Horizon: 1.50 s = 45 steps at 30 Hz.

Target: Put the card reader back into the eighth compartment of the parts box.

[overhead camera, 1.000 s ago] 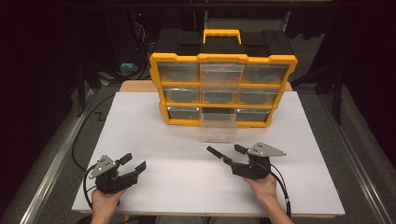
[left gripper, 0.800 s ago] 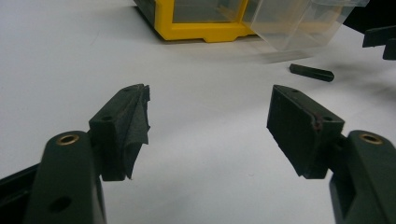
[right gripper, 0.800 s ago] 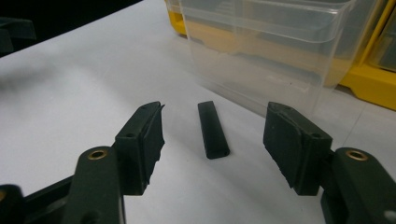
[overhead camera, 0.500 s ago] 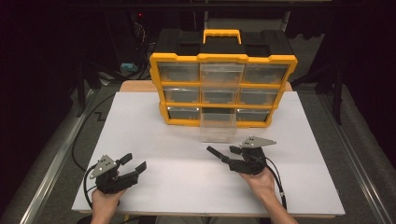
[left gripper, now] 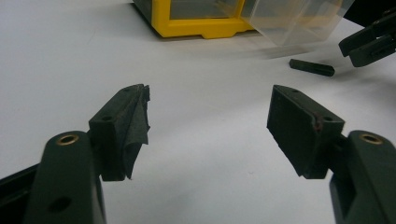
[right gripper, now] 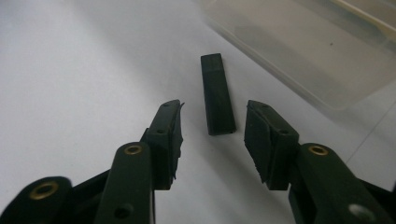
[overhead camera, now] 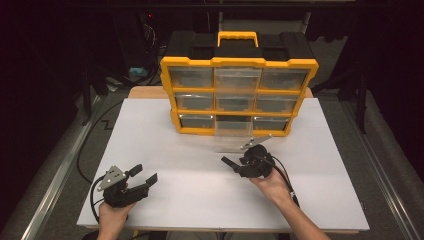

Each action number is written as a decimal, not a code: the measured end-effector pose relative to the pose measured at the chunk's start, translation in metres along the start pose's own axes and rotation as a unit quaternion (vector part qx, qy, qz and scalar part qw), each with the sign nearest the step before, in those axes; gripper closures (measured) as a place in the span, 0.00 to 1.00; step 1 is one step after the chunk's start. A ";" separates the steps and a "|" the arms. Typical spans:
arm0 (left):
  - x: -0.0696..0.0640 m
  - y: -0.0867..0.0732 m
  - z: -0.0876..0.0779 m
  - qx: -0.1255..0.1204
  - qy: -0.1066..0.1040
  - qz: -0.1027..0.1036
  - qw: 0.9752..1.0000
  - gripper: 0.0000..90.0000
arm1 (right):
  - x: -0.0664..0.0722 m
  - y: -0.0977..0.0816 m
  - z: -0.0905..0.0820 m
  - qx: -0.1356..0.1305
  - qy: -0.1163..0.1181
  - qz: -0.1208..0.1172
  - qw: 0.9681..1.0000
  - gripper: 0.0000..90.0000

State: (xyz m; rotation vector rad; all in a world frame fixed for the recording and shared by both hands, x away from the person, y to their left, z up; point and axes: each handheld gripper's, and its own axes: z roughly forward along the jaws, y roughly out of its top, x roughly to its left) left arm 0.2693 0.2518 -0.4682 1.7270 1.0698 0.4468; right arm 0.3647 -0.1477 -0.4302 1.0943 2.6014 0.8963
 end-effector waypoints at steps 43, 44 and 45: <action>0.000 0.000 0.003 0.007 -0.007 0.007 1.000 0.33 | 0.005 0.029 0.035 0.111 -0.033 -0.042 0.992 0.81; 0.000 0.000 0.003 0.008 -0.007 0.007 1.000 0.33 | 0.005 0.029 0.035 0.110 -0.032 -0.044 0.992 0.81; 0.000 0.001 0.003 0.008 -0.006 0.007 1.000 0.33 | 0.005 0.029 0.035 0.110 -0.032 -0.044 0.992 0.81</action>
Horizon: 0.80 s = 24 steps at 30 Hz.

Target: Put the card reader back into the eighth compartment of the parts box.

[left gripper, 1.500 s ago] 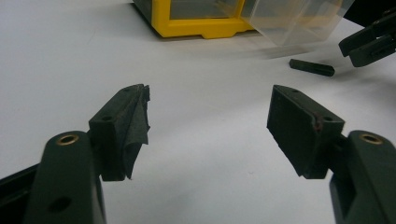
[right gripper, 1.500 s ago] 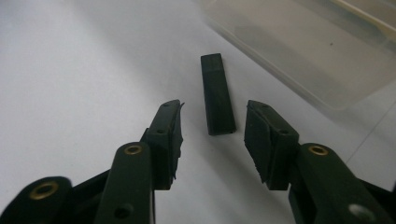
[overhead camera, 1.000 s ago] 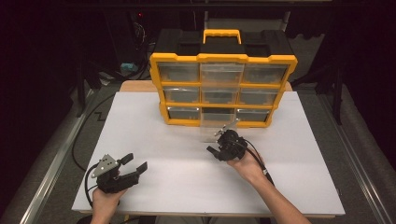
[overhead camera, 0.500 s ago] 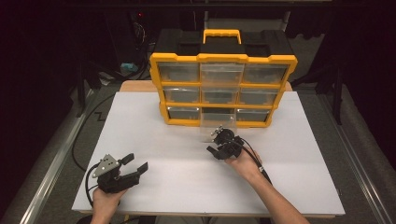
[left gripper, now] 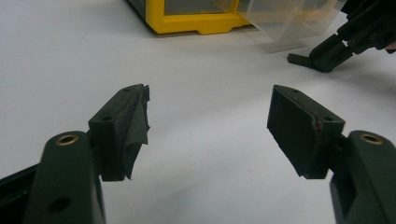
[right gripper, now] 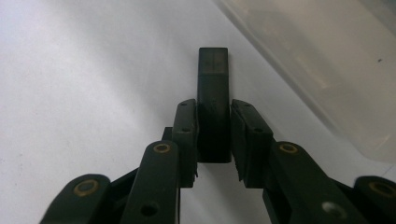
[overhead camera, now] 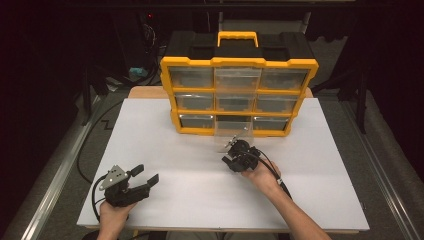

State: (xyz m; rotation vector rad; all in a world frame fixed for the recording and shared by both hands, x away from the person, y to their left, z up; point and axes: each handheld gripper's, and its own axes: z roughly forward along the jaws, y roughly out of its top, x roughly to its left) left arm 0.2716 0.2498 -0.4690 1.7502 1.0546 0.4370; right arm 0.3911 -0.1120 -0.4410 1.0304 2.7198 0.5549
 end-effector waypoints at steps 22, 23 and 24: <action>0.002 0.000 0.000 -0.003 0.003 -0.006 1.000 0.33 | 0.007 -0.012 -0.025 -0.025 0.033 -0.017 0.999 0.81; 0.002 0.000 0.000 -0.003 0.004 -0.007 1.000 0.33 | 0.007 -0.013 -0.026 -0.026 0.033 -0.017 0.999 0.81; 0.002 0.000 0.000 -0.003 0.004 -0.007 1.000 0.33 | 0.007 -0.013 -0.026 -0.026 0.033 -0.017 0.999 0.81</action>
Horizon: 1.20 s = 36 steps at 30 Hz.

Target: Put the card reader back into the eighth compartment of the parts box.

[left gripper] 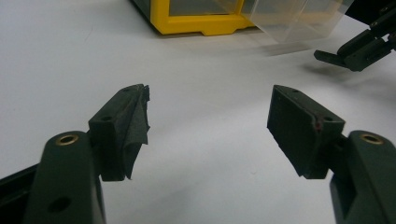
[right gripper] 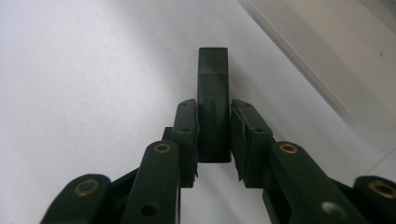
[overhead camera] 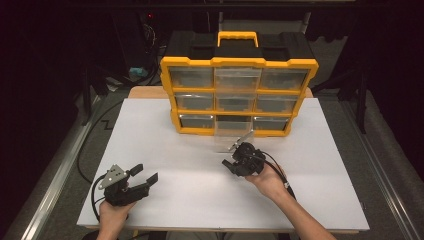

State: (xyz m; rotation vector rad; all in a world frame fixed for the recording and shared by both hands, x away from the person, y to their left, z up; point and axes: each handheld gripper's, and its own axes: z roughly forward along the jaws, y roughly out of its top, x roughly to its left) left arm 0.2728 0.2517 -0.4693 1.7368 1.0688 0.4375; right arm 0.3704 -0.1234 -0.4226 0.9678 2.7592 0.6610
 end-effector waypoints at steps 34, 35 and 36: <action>0.001 0.000 -0.001 -0.001 0.001 -0.003 1.000 0.33 | -0.006 -0.034 -0.036 -0.027 0.004 0.014 1.000 0.81; 0.001 0.000 -0.001 -0.001 0.001 -0.003 1.000 0.33 | -0.006 -0.034 -0.036 -0.027 0.004 0.014 1.000 0.81; 0.001 0.000 -0.001 -0.001 0.001 -0.003 1.000 0.33 | -0.007 -0.035 -0.039 -0.029 0.002 0.018 0.999 0.81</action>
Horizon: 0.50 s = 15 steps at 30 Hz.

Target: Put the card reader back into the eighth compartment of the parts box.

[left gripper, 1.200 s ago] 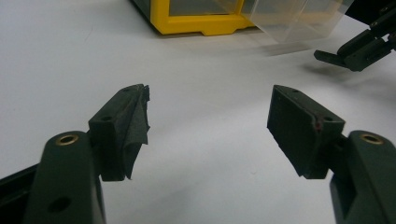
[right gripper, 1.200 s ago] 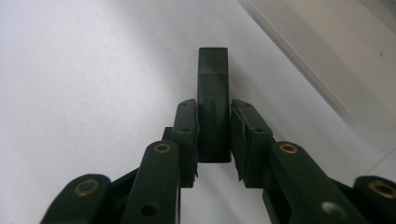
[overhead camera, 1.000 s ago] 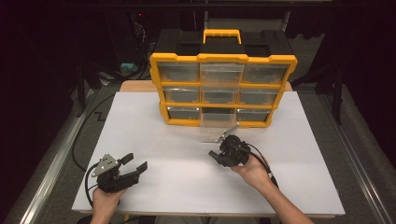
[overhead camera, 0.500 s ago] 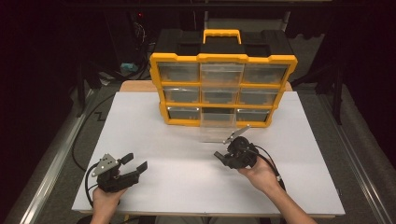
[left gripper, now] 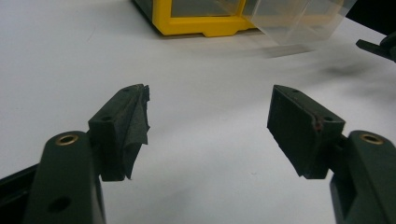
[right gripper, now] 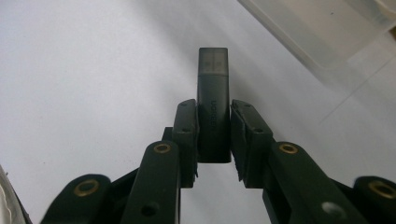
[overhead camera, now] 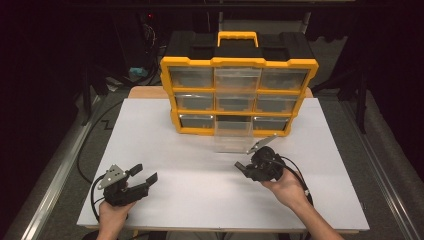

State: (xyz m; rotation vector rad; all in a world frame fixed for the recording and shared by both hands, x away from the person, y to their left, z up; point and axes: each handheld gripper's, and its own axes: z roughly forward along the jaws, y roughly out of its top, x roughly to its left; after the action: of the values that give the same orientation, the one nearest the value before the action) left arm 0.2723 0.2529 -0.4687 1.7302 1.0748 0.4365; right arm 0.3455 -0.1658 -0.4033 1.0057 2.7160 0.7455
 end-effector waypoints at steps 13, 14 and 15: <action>0.000 0.000 0.000 0.000 -0.001 0.001 1.000 0.33 | -0.005 -0.002 -0.015 -0.010 -0.006 0.001 1.000 0.81; 0.000 0.000 0.000 0.000 -0.001 0.001 1.000 0.33 | -0.005 -0.002 -0.015 -0.009 -0.006 0.001 1.000 0.81; 0.000 0.000 0.000 0.000 -0.001 0.001 1.000 0.33 | -0.005 -0.002 -0.015 -0.010 -0.006 0.001 1.000 0.81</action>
State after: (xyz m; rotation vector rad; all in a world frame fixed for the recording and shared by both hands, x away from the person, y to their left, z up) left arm 0.2723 0.2528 -0.4685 1.7318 1.0706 0.4359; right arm 0.3438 -0.1764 -0.3915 1.0058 2.6923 0.7620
